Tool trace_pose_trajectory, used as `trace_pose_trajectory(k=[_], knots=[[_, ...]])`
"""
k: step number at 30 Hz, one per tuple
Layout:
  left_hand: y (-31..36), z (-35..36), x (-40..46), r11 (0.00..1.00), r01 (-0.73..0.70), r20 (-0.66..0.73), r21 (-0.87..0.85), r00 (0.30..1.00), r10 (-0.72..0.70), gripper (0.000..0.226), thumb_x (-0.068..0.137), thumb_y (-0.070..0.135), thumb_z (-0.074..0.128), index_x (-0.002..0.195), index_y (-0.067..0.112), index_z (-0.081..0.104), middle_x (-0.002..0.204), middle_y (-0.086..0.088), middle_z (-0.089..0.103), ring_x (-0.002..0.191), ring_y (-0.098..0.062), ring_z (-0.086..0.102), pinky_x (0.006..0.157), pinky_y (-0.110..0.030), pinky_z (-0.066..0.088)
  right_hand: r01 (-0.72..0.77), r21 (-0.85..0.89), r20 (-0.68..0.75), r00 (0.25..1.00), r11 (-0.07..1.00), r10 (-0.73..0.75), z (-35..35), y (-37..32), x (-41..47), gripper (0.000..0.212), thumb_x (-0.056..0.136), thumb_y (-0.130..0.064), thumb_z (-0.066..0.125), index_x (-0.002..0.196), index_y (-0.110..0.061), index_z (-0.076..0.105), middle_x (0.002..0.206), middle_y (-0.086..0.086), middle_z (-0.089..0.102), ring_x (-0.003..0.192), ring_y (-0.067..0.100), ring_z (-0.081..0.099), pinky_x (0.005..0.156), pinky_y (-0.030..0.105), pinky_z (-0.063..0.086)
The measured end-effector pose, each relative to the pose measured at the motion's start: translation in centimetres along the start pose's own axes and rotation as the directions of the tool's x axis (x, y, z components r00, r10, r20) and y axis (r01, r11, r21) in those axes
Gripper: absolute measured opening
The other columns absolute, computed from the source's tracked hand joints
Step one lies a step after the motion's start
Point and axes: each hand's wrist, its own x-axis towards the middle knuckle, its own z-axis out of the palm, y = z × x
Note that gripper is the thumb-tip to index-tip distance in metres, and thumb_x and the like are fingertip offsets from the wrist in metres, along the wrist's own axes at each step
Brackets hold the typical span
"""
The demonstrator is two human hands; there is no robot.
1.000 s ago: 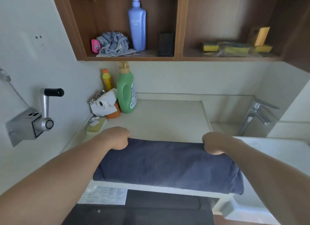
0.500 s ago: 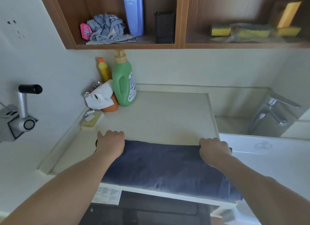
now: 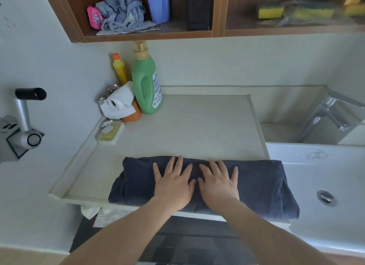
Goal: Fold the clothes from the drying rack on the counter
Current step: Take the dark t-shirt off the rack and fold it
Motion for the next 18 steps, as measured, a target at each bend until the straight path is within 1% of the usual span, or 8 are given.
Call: trace_pose_trajectory(k=[2,4,6,10,14,18], knots=[[-2.6,1.1,0.0,0.999,0.035,0.011,0.014,0.999,-0.035,0.066,0.099,0.070,0.010,0.159,0.045,-0.004,0.171,0.007,-0.012,0.157,-0.022,-0.014,0.116,-0.073,-0.010,-0.023,-0.044,-0.039,0.999,0.999,0.021,0.7,0.9,-0.2,0.057,0.101,-0.058,0.024,0.156,-0.043,0.024,0.170,-0.005,0.011,0.156,0.024,-0.003,0.120,0.064,-0.010],[-4.3,1.6,0.3,0.998,0.056,0.007,0.007,0.998,-0.056,0.069,0.096,0.075,0.005,0.157,0.046,-0.012,0.170,0.009,-0.015,0.156,-0.025,-0.016,0.117,-0.071,-0.010,-0.041,-0.050,-0.056,0.998,0.998,0.038,0.9,1.1,-0.1,0.060,0.099,-0.061,0.020,0.156,-0.044,0.019,0.170,-0.004,0.009,0.156,0.026,-0.005,0.120,0.062,-0.012],[-4.9,1.6,0.6,0.998,0.055,0.015,0.001,0.998,-0.055,0.071,0.094,0.077,0.003,0.156,0.047,-0.015,0.170,0.010,-0.016,0.156,-0.027,-0.017,0.117,-0.070,-0.012,-0.051,-0.060,-0.056,0.997,0.997,0.048,1.2,0.9,0.1,0.061,0.098,-0.062,0.019,0.157,-0.044,0.018,0.170,-0.003,0.008,0.156,0.026,-0.006,0.120,0.062,-0.012],[-4.9,1.8,1.1,0.999,0.041,0.000,-0.006,0.999,-0.041,0.071,0.094,0.077,0.004,0.156,0.048,-0.014,0.169,0.011,-0.017,0.156,-0.027,-0.016,0.117,-0.069,-0.012,-0.064,-0.071,-0.055,0.997,0.995,0.060,1.5,0.9,0.2,0.062,0.098,-0.063,0.017,0.157,-0.043,0.015,0.170,-0.003,0.006,0.156,0.026,-0.009,0.120,0.063,-0.010],[-5.2,1.7,1.1,0.999,0.036,-0.002,-0.014,0.999,-0.036,0.071,0.094,0.077,0.005,0.157,0.048,-0.012,0.169,0.011,-0.018,0.156,-0.027,-0.016,0.117,-0.069,-0.012,-0.055,-0.078,-0.053,0.997,0.995,0.051,1.5,0.9,0.4,0.062,0.099,-0.062,0.017,0.157,-0.043,0.016,0.170,-0.002,0.007,0.156,0.026,-0.008,0.121,0.062,-0.009],[-5.1,1.7,1.2,0.999,0.043,0.020,0.002,0.999,-0.043,0.072,0.093,0.078,0.002,0.156,0.047,-0.016,0.169,0.011,-0.020,0.156,-0.027,-0.017,0.118,-0.069,-0.011,-0.036,-0.075,-0.036,0.999,0.996,0.034,1.4,1.0,0.5,0.062,0.099,-0.063,0.016,0.158,-0.043,0.014,0.170,-0.002,0.006,0.156,0.026,-0.009,0.121,0.062,-0.010]])
